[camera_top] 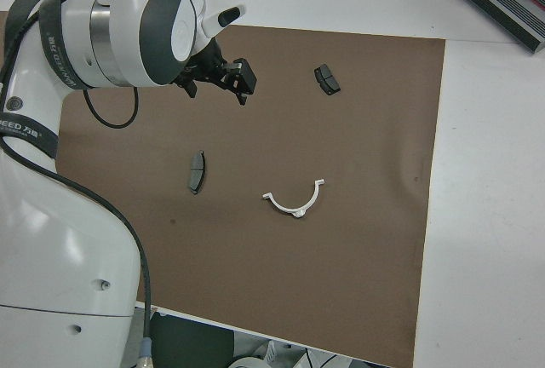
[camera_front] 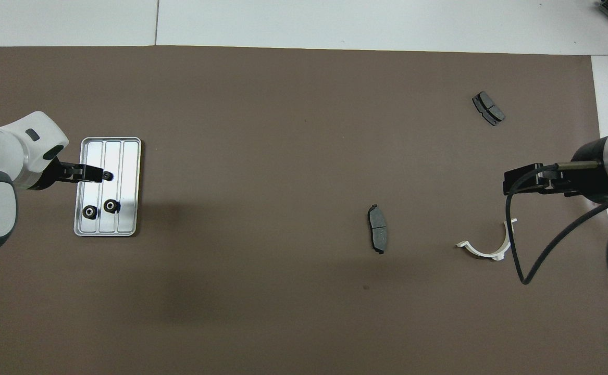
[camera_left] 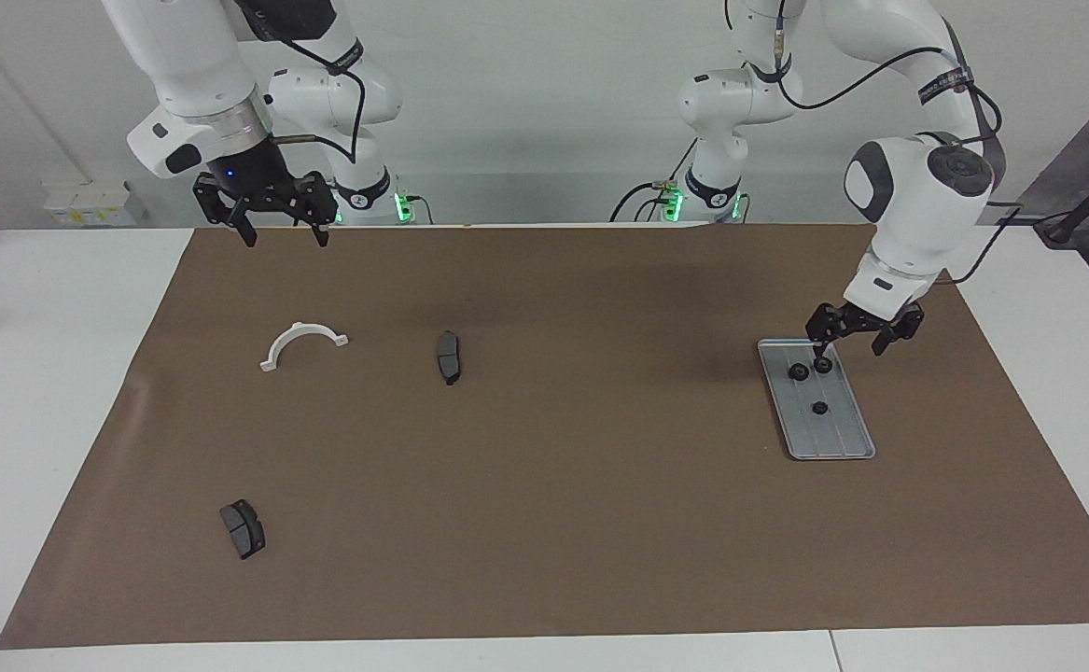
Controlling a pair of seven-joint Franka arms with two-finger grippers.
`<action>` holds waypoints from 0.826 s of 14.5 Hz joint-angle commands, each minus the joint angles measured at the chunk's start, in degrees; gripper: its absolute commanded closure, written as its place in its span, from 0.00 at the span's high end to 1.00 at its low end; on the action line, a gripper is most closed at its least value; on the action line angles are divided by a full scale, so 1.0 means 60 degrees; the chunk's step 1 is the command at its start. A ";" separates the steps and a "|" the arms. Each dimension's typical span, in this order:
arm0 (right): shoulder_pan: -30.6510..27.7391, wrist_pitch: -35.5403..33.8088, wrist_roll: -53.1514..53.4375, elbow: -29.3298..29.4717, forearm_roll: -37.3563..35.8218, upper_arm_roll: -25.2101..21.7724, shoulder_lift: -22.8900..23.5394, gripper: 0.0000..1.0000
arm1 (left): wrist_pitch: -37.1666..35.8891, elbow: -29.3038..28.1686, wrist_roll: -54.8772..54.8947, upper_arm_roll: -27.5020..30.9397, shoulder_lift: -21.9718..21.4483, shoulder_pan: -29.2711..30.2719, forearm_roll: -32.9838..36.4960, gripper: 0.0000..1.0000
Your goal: Pick bearing gear from pile to tray
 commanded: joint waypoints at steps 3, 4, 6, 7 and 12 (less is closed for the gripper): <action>-0.0236 0.0215 -0.0399 -0.0317 0.0005 0.0101 -0.0257 1.00 | -0.1356 0.0878 0.0226 -0.0005 -0.0268 -0.0239 -0.0100 1.00; -0.0222 0.0215 -0.0399 -0.0317 0.0005 0.0101 -0.0257 1.00 | -0.1810 0.1215 0.0240 -0.0020 -0.0326 -0.0224 -0.0144 1.00; -0.0222 0.0215 -0.0399 -0.0317 0.0005 0.0101 -0.0257 1.00 | -0.2602 0.1671 0.0255 -0.0005 -0.0530 -0.0210 -0.0232 1.00; -0.0222 0.0215 -0.0399 -0.0331 0.0005 0.0101 -0.0257 1.00 | -0.2779 0.1832 0.0255 -0.0005 -0.0647 -0.0152 -0.0493 1.00; -0.0193 0.0230 -0.0443 -0.0331 0.0005 0.0101 -0.0257 1.00 | -0.4754 0.3748 0.0240 0.0053 -0.0459 -0.0107 -0.0789 1.00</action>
